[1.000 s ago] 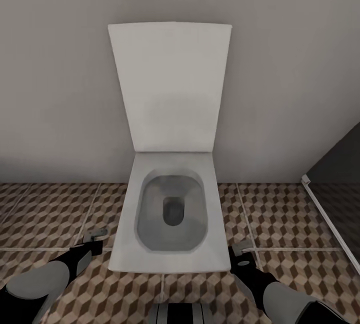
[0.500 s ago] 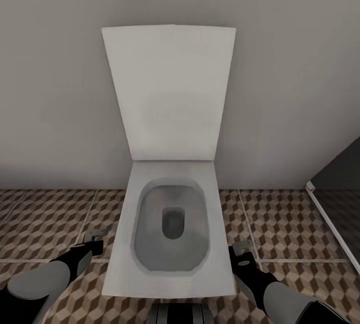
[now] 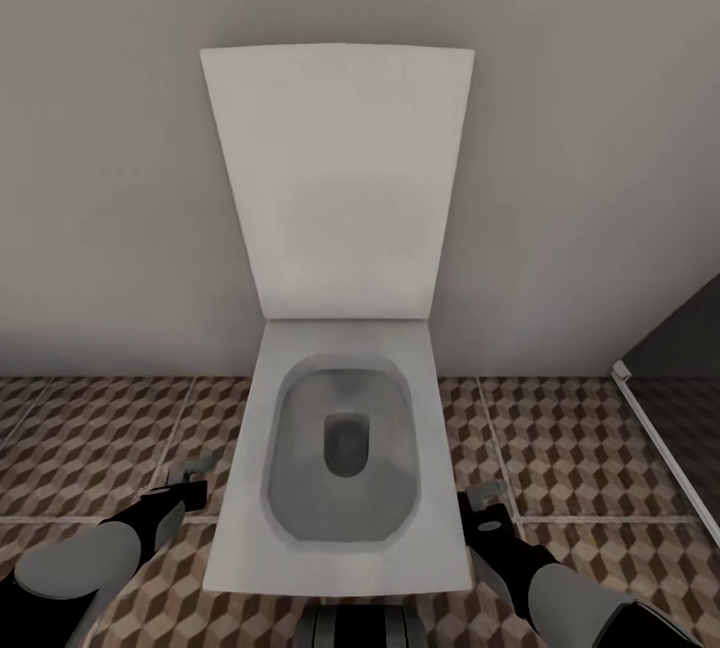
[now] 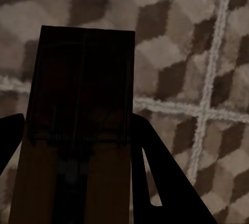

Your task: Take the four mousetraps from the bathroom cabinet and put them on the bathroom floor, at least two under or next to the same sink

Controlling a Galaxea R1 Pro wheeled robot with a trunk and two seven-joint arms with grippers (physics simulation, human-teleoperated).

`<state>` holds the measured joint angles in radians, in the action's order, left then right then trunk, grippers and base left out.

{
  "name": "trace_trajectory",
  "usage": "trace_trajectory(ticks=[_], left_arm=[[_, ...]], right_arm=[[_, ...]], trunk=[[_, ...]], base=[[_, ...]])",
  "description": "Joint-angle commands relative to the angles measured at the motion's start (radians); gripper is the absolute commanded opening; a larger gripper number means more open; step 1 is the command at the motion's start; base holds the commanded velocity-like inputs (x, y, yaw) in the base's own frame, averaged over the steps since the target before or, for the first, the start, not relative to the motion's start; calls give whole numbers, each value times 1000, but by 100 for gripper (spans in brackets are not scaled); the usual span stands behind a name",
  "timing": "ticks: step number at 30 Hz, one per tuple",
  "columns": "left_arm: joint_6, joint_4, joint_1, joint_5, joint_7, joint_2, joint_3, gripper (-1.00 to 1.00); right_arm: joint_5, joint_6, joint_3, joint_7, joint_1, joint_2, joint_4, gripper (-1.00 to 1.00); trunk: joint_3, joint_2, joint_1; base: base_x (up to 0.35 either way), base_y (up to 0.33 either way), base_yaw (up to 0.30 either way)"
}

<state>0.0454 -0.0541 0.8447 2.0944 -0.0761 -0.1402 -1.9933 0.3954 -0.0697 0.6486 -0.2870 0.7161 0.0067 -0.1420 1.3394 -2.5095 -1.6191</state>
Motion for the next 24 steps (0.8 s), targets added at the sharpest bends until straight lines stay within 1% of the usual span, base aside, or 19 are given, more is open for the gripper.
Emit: trace_trajectory(ticks=[1, 4, 24], left_arm=[[4, 0, 1, 4, -3, -1, -9, -100], [3, -1, 1, 4, -4, -4, -9, -100], [4, 0, 1, 4, 0, -3, -10, -100]], right_arm=[[10, -5, 9, -6, 0, -1, -3, -100], [11, -4, 8, -6, 0, -2, -5, -100], [13, 1, 8, -6, 0, -2, -9, -100]], trunk=[[5, -1, 0], [16, -1, -2], [94, -6, -11]], base=[[0, 0, 0], [0, 0, 0], [0, 0, 0]])
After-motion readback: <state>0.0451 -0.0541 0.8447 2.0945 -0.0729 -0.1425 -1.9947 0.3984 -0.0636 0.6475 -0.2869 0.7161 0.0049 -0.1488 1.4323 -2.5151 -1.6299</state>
